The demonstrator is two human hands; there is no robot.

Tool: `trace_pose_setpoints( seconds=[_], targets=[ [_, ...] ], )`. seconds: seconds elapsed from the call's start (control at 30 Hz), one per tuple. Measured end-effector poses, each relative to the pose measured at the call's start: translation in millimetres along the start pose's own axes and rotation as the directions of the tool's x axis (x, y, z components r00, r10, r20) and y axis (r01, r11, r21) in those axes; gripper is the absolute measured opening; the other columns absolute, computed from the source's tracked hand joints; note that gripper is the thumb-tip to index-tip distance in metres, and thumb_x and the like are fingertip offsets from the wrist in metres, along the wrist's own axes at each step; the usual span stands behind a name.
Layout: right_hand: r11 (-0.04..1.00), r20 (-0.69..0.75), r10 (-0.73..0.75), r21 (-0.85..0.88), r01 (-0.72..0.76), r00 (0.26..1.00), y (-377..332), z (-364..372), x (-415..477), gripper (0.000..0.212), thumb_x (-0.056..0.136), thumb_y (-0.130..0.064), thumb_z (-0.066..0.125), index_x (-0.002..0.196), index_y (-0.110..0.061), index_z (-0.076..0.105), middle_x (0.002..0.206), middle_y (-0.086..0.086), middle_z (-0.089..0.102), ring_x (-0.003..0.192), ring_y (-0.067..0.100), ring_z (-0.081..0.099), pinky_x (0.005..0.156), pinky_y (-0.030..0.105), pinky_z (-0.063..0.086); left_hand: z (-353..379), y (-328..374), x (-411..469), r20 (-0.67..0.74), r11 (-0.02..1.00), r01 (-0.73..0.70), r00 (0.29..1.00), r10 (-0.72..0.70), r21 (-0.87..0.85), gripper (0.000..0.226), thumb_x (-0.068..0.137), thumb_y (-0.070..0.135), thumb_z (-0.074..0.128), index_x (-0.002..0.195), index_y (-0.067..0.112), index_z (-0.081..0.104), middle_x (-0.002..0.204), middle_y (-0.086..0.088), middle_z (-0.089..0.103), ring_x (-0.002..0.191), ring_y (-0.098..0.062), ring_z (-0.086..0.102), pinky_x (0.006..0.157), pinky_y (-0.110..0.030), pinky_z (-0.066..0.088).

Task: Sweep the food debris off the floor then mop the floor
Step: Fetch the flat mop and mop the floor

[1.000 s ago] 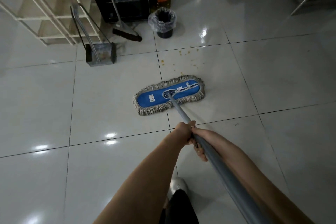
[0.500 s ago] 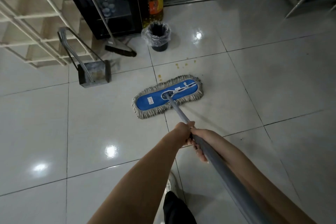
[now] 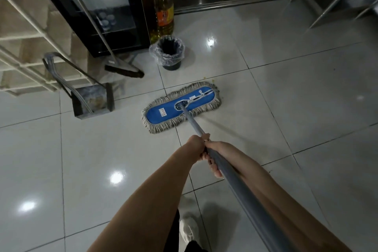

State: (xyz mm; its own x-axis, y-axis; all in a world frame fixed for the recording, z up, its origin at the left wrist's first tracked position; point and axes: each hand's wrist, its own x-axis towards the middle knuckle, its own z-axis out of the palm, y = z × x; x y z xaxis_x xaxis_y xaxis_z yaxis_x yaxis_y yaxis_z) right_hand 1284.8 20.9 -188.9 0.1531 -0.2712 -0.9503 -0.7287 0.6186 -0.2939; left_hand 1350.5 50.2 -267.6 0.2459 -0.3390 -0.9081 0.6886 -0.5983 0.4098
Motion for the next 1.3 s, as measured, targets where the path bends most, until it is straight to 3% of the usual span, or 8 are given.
trace_pose_setpoints(
  seconds=[0.17,0.33,0.4,0.57,0.7,0.9,1.13,1.3],
  targets=[
    [0.999,0.036,-0.016,0.045,0.015,0.999,-48,32,19,0.046,0.099,-0.034,0.043,0.061,-0.009,0.045,0.027,-0.004,0.039,0.017,0.004,0.033,0.024,0.009,0.024,-35,47,22,0.006,1.0,0.017,1.0,-0.017,0.006,0.036,0.096,0.025,0.047,0.067,0.004,0.045,0.024,0.001,0.039,0.017,-0.009,0.034,0.026,-0.012,0.027],
    [0.998,-0.047,0.0,0.056,0.003,0.999,-91,72,40,0.049,0.098,-0.037,0.044,0.057,-0.009,0.043,0.022,-0.005,0.035,0.015,0.002,0.03,0.021,0.012,0.024,-65,91,45,0.002,0.999,-0.021,1.0,0.021,0.028,0.038,0.097,0.025,0.046,0.066,0.004,0.044,0.05,-0.006,0.039,0.017,-0.009,0.034,0.026,-0.012,0.026],
    [0.999,-0.075,-0.013,0.035,0.016,0.997,-106,78,45,0.05,0.098,-0.037,0.044,0.056,-0.009,0.042,0.02,-0.005,0.033,0.014,0.002,0.028,0.021,0.013,0.023,-71,107,55,0.012,0.999,-0.015,1.0,0.014,0.043,0.038,0.097,0.025,0.046,0.065,0.004,0.044,0.041,-0.005,0.041,0.017,-0.009,0.033,0.026,-0.012,0.025],
    [0.99,0.176,-0.115,0.105,0.097,0.978,-132,65,45,0.034,0.101,-0.03,0.038,0.072,-0.013,0.047,0.032,-0.007,0.043,0.022,0.003,0.036,0.028,0.006,0.026,-78,128,68,0.024,0.999,-0.036,0.999,0.036,0.024,0.037,0.096,0.024,0.047,0.066,0.004,0.044,0.023,0.002,0.037,0.017,-0.009,0.033,0.026,-0.011,0.024],
    [0.998,0.193,-0.06,0.042,0.053,0.979,-131,52,51,0.03,0.1,-0.028,0.038,0.076,-0.013,0.048,0.033,-0.007,0.046,0.022,0.004,0.039,0.028,0.007,0.028,-70,125,73,0.059,0.995,-0.042,0.998,0.037,0.089,0.037,0.097,0.027,0.046,0.068,0.004,0.047,0.025,0.002,0.039,0.02,-0.01,0.035,0.029,-0.014,0.028],
    [0.999,0.188,-0.021,0.043,0.013,0.982,-117,6,45,0.032,0.1,-0.024,0.04,0.071,-0.012,0.046,0.031,-0.006,0.044,0.02,0.003,0.037,0.025,0.008,0.026,-34,115,74,0.156,0.981,-0.041,0.988,0.011,0.188,0.038,0.098,0.031,0.044,0.07,0.006,0.048,0.031,-0.001,0.047,0.025,-0.011,0.042,0.031,-0.015,0.034],
    [1.0,0.222,-0.008,-0.018,0.012,0.975,-78,-64,28,0.041,0.102,-0.028,0.037,0.065,-0.011,0.041,0.031,-0.007,0.04,0.018,0.001,0.034,0.025,0.011,0.03,30,80,58,0.145,0.973,-0.017,0.989,-0.017,0.23,0.037,0.097,0.033,0.045,0.074,0.005,0.048,0.036,-0.002,0.05,0.028,-0.011,0.043,0.032,-0.015,0.036],
    [0.993,0.168,-0.096,-0.045,0.105,0.981,-22,-144,18,0.032,0.097,-0.022,0.046,0.068,-0.01,0.049,0.036,-0.004,0.048,0.021,0.004,0.04,0.027,0.007,0.029,97,32,37,0.176,0.967,0.027,0.982,-0.074,0.254,0.036,0.097,0.034,0.046,0.078,0.004,0.046,0.037,-0.002,0.052,0.029,-0.01,0.043,0.032,-0.016,0.037]
  ],
)
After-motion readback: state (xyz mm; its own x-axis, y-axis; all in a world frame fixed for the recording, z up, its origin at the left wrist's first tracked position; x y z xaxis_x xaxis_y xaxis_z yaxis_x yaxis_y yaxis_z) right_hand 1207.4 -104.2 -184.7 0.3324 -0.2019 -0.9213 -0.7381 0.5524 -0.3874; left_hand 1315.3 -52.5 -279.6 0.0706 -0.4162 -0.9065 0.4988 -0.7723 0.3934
